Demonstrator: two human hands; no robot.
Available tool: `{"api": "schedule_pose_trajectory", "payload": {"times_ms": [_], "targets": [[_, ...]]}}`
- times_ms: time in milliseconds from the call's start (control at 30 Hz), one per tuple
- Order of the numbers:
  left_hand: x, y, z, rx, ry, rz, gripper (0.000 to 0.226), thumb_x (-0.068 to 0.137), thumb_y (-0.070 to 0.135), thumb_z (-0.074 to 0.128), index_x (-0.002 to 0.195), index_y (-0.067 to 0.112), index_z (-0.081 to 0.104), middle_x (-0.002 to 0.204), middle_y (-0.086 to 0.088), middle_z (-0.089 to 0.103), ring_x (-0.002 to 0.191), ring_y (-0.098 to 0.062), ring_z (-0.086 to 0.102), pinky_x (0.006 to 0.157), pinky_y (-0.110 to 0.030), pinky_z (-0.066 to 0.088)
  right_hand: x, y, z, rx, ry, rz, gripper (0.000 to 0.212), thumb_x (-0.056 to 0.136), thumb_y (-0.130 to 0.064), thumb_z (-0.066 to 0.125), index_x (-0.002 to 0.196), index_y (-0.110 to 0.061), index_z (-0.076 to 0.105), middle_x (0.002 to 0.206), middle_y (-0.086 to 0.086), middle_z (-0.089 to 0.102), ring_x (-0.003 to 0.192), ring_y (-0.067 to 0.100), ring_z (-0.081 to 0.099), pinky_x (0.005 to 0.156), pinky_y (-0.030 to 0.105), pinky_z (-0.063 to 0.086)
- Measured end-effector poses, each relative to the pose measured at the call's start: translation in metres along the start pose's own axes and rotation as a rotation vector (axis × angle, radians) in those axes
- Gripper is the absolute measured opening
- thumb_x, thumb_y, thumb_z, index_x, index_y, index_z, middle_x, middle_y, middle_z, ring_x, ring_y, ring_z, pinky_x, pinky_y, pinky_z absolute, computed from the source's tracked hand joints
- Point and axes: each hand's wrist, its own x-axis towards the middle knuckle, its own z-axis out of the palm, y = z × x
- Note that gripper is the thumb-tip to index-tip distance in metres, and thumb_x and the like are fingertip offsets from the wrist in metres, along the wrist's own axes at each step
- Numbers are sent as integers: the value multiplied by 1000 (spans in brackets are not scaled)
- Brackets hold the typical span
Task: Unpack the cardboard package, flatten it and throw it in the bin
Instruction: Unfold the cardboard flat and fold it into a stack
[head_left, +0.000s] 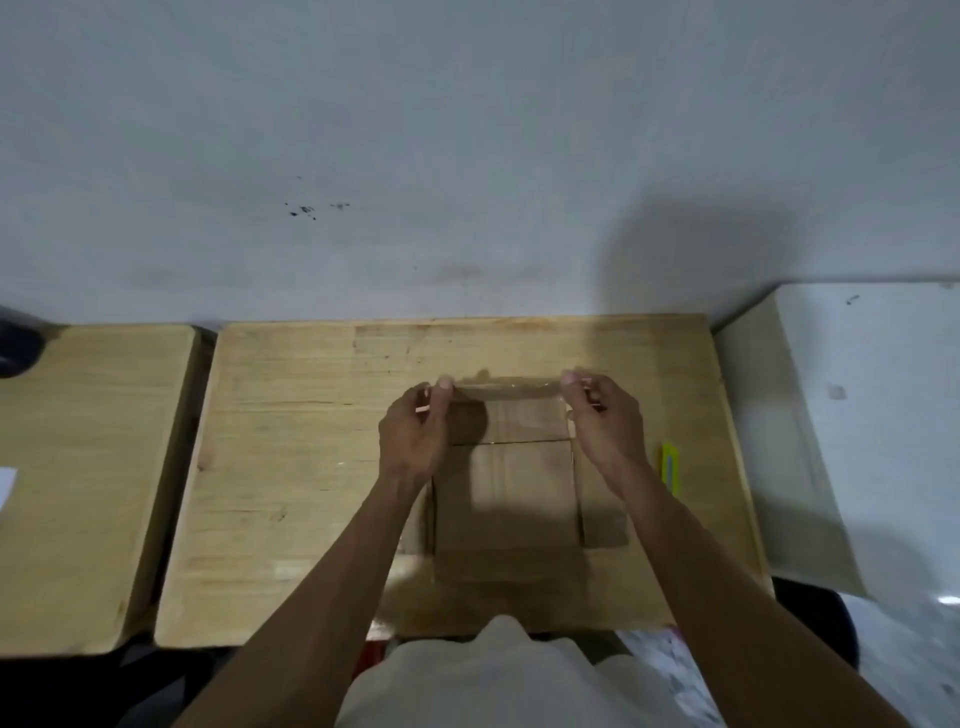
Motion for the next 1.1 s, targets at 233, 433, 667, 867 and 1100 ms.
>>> {"api": "schedule_pose_trajectory", "payload": {"times_ms": [233,433,667,867,1100], "targets": [[48,7,30,77,25,-31,67,92,53,61,142,10,49,126,-5,65,114,-25,63,97,-43,52,72,-1,30,-37,55,129,26,90,-43,63,98,-19,70,93,2,71,82,15,67,75,15,50],[37,-14,40,268,-80,77,60,88,46,66,134,11,49,107,6,61,101,-20,60,82,-30,46,80,24,41,-185,-57,218,43,95,-35,56,132,-12,58,123,8,67,114,23,62,96,21,44],[-1,-58,27,541,-65,314,71,92,52,60,150,18,36,150,-12,41,133,-31,43,105,-45,45,14,52,25,-333,-40,0,28,91,-19,55,113,-5,65,102,8,69,95,23,65,80,9,42],[-43,-82,24,801,-213,351,80,86,79,29,155,42,10,166,-10,10,152,-33,12,118,-58,24,-60,96,18,-650,-15,-267,48,89,-31,57,132,-11,56,137,14,54,130,36,45,105,53,40],[-80,-130,32,1000,-247,353,81,91,76,26,157,36,2,167,-14,-4,151,-44,-7,118,-67,12,-115,130,19,-965,-163,-247,65,94,-58,42,151,-29,29,162,7,21,149,31,15,115,54,21]]}}
